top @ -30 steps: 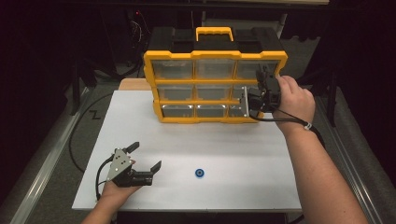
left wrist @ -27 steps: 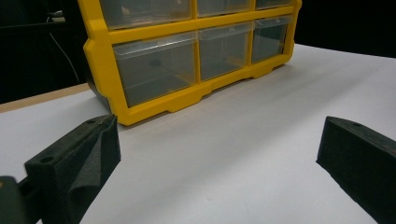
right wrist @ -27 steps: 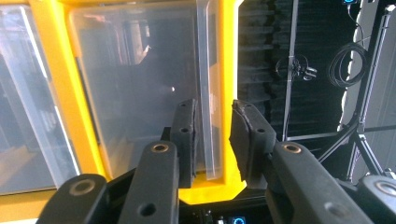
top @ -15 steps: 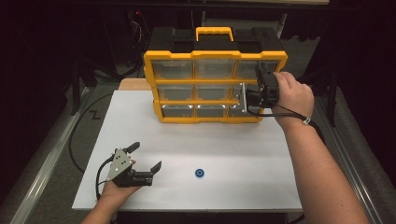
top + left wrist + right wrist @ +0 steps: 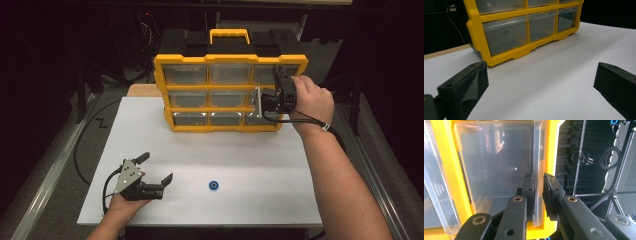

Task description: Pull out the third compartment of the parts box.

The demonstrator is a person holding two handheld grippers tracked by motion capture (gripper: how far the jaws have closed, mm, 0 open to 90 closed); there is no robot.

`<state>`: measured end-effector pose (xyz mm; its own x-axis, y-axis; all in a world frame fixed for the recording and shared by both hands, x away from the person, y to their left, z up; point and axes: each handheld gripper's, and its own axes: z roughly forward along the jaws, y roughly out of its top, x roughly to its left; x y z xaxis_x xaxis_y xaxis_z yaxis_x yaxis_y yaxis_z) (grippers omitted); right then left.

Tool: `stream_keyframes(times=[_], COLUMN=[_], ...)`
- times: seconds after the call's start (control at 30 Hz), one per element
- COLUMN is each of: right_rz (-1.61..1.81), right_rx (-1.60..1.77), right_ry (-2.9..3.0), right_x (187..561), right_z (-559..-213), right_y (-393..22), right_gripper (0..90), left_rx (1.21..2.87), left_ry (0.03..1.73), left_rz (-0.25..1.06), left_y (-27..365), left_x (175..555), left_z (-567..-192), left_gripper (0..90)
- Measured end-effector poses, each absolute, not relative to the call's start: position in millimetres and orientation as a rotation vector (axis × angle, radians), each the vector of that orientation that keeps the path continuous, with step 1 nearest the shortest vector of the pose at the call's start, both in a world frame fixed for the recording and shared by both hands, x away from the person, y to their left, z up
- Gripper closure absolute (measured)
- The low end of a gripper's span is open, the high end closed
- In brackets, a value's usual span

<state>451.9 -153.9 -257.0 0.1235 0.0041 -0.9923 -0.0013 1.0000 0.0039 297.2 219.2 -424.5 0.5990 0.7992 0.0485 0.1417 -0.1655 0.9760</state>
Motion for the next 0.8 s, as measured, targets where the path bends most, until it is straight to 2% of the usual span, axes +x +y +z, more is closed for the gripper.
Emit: stream_keyframes(times=[0.8], right_rz=[-0.022], right_rx=[0.036], right_ry=[1.405], right_x=[454.8], right_z=[-263.3], right_y=[-149.0], right_gripper=[85.4], left_rx=[1.663], left_ry=[0.773], left_rz=[0.703], left_y=[218.6], left_x=[296.5], left_z=[-424.1], left_gripper=[0.6])
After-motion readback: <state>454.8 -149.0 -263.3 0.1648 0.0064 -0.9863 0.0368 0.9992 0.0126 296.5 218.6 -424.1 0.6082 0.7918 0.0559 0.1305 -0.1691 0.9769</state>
